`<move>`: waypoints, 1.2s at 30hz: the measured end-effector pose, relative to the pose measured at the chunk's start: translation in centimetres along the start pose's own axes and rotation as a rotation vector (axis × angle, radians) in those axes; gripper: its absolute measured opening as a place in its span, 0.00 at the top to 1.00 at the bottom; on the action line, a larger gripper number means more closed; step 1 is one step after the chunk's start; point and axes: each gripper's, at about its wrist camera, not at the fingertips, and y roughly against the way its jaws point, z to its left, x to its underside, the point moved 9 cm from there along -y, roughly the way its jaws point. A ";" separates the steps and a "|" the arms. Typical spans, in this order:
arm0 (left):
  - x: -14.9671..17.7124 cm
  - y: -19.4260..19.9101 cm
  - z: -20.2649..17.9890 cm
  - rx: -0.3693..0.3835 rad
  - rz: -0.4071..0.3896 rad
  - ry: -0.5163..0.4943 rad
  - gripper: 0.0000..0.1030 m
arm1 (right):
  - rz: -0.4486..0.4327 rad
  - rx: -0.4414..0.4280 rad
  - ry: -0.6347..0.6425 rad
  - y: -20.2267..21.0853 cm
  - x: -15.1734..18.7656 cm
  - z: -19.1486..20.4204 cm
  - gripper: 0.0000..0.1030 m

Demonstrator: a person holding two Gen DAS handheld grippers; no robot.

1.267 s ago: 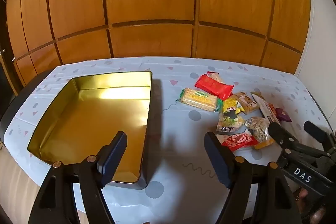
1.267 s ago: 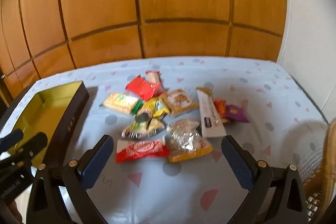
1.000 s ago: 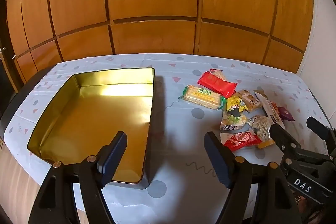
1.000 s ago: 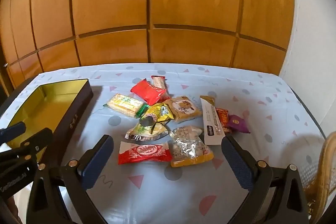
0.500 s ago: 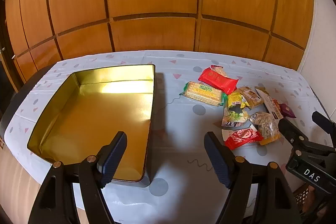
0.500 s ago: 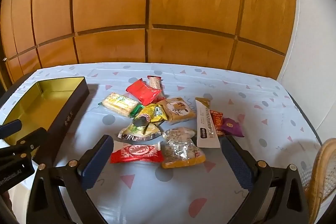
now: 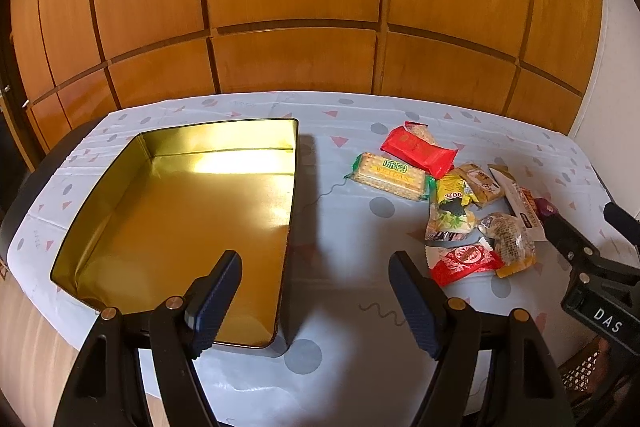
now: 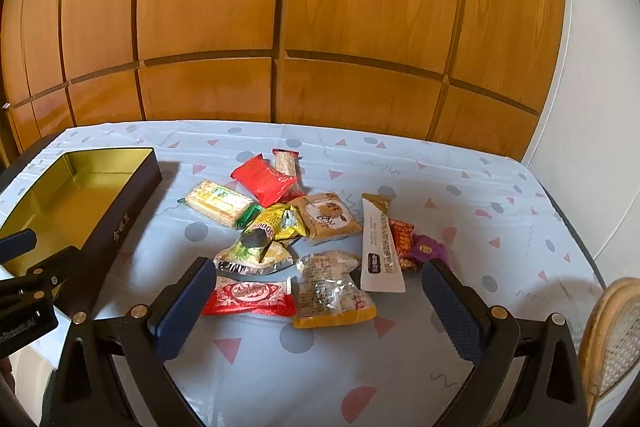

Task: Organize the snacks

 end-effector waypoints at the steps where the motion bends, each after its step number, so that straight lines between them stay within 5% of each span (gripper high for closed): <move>1: 0.0 0.0 0.0 0.000 0.002 -0.003 0.25 | -0.002 0.000 0.001 0.0 -0.1 0.0 0.00; 36: 0.1 0.0 -0.9 0.038 0.014 -0.020 0.25 | -0.017 0.034 -0.027 -0.5 -2.3 -4.3 0.00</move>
